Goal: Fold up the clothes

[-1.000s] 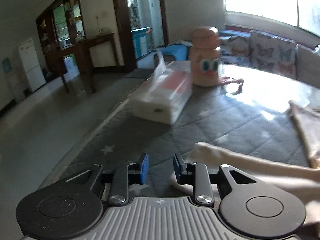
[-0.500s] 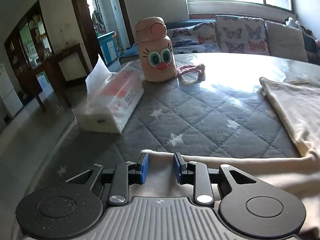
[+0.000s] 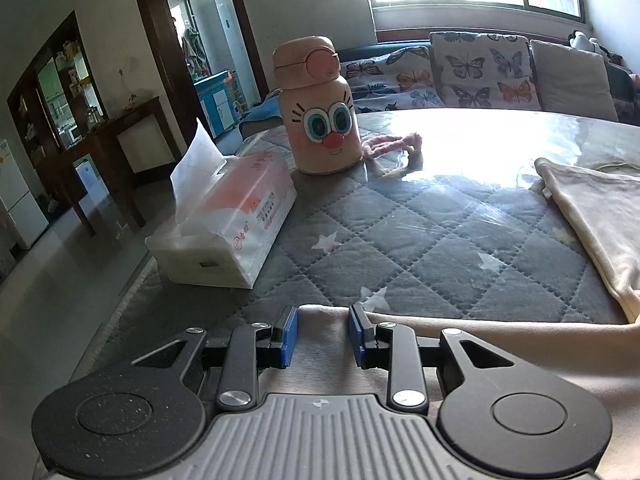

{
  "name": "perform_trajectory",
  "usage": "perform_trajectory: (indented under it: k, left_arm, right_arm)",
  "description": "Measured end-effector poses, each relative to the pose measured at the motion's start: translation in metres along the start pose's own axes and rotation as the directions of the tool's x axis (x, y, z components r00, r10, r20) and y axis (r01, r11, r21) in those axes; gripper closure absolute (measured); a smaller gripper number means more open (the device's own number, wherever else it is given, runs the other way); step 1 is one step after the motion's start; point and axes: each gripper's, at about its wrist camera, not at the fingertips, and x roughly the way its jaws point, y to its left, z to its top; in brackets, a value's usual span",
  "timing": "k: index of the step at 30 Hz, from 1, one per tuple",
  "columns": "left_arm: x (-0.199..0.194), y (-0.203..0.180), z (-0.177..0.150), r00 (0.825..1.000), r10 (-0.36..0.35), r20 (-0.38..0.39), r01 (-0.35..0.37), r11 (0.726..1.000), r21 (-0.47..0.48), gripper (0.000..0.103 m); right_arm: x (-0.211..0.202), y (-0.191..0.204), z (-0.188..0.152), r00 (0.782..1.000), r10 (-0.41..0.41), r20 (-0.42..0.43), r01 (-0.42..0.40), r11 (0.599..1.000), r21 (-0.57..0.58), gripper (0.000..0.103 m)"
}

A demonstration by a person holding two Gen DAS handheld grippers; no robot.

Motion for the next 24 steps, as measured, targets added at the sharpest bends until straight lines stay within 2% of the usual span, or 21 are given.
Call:
perform_trajectory:
  k: [5, 9, 11, 15, 19, 24]
  left_arm:
    - [-0.008, 0.003, -0.001, 1.000, -0.001, 0.004, 0.001, 1.000, -0.025, 0.067]
    - [-0.029, 0.008, -0.006, 1.000, 0.000, 0.030, 0.002, 0.998, -0.069, 0.053]
    - [-0.039, 0.011, -0.010, 0.999, 0.011, 0.036, -0.007, 0.995, -0.098, 0.051]
    - [-0.049, 0.019, -0.022, 0.999, 0.042, 0.019, -0.038, 0.984, -0.173, 0.050]
    - [-0.050, 0.024, -0.033, 0.998, 0.058, -0.010, -0.059, 0.972, -0.228, 0.050]
    - [-0.045, 0.024, -0.036, 0.999, 0.048, -0.018, -0.051, 0.967, -0.250, 0.054]
  right_arm:
    - [0.008, 0.025, -0.004, 1.000, 0.021, -0.019, -0.023, 0.996, -0.085, 0.017]
    - [0.000, 0.035, -0.006, 0.999, 0.037, -0.006, -0.038, 0.992, -0.120, 0.017]
    - [-0.007, 0.034, -0.005, 0.999, 0.043, 0.008, -0.042, 0.992, -0.115, 0.017]
    - [-0.016, 0.031, -0.007, 0.999, 0.038, 0.022, -0.035, 0.994, -0.106, 0.017]
    - [-0.015, 0.030, -0.015, 0.999, 0.043, -0.006, -0.043, 0.995, -0.095, 0.017]
    - [-0.023, 0.029, -0.019, 0.999, 0.043, 0.008, -0.042, 0.995, -0.086, 0.017]
